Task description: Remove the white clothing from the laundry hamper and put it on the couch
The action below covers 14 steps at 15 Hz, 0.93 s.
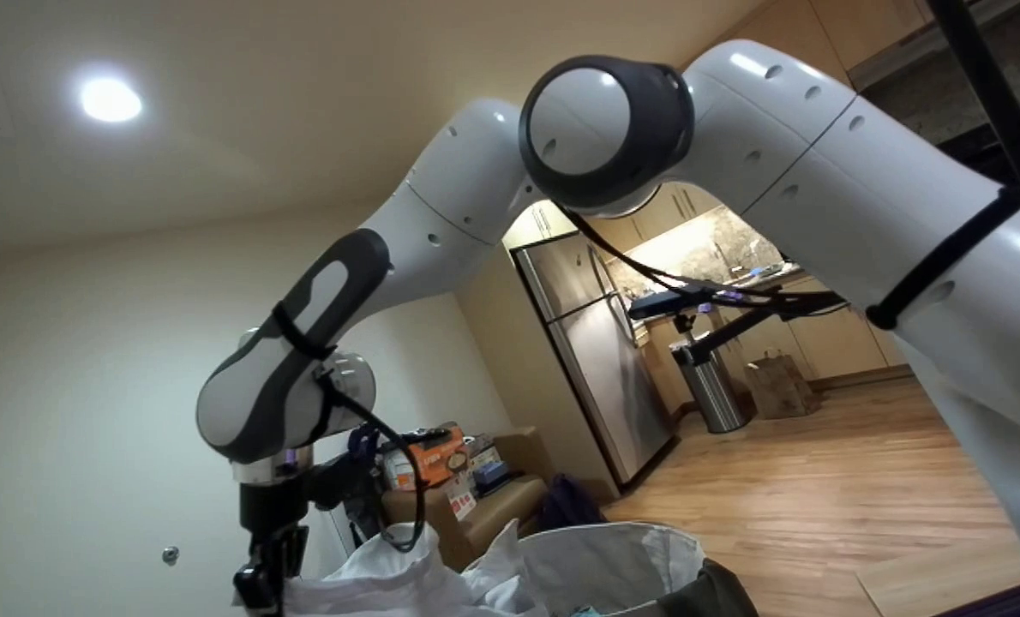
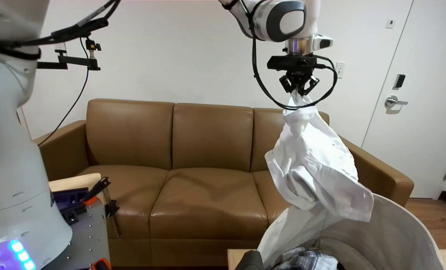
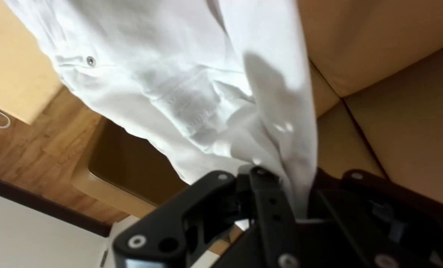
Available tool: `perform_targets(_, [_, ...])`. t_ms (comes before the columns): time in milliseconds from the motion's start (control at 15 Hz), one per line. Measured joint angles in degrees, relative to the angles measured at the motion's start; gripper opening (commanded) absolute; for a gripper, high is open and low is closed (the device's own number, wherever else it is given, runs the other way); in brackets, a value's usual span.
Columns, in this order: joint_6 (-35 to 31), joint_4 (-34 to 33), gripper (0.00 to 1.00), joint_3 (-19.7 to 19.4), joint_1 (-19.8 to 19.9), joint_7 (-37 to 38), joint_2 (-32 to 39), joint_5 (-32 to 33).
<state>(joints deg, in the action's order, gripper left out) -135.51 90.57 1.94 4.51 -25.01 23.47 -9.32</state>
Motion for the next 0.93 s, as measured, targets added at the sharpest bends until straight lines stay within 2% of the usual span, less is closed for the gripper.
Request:
perform_targets(267, [1.0, -9.2, 0.08, 3.3, -4.3, 1.0, 6.2, 1.2])
perform_targets(667, [7.2, -26.0, 0.08, 6.2, -11.9, 2.7, 19.9, 3.4])
perform_targets(933, [9.9, -34.1, 0.08, 5.9, -13.1, 3.3, 29.1, 3.5])
